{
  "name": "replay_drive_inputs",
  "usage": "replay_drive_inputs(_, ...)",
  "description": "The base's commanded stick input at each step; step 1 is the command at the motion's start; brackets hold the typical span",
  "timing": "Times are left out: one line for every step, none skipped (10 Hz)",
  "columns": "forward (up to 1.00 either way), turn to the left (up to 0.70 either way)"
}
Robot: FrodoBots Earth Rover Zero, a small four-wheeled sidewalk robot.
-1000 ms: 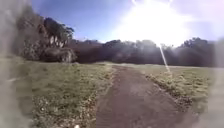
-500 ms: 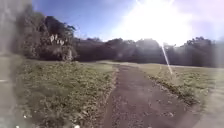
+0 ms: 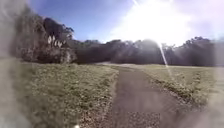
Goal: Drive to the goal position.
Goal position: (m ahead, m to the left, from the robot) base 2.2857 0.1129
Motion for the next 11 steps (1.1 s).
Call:
replay_drive_inputs(0.7,-0.34)
replay_drive_inputs(0.7,-0.01)
replay_drive_inputs(0.7,0.0)
replay_drive_inputs(0.7,0.0)
replay_drive_inputs(0.7,0.0)
replay_drive_inputs(0.7,0.0)
replay_drive_inputs(0.7,0.0)
replay_drive_inputs(0.7,0.0)
replay_drive_inputs(0.7,0.0)
replay_drive_inputs(0.7,0.0)
replay_drive_inputs(0.7,-0.1)
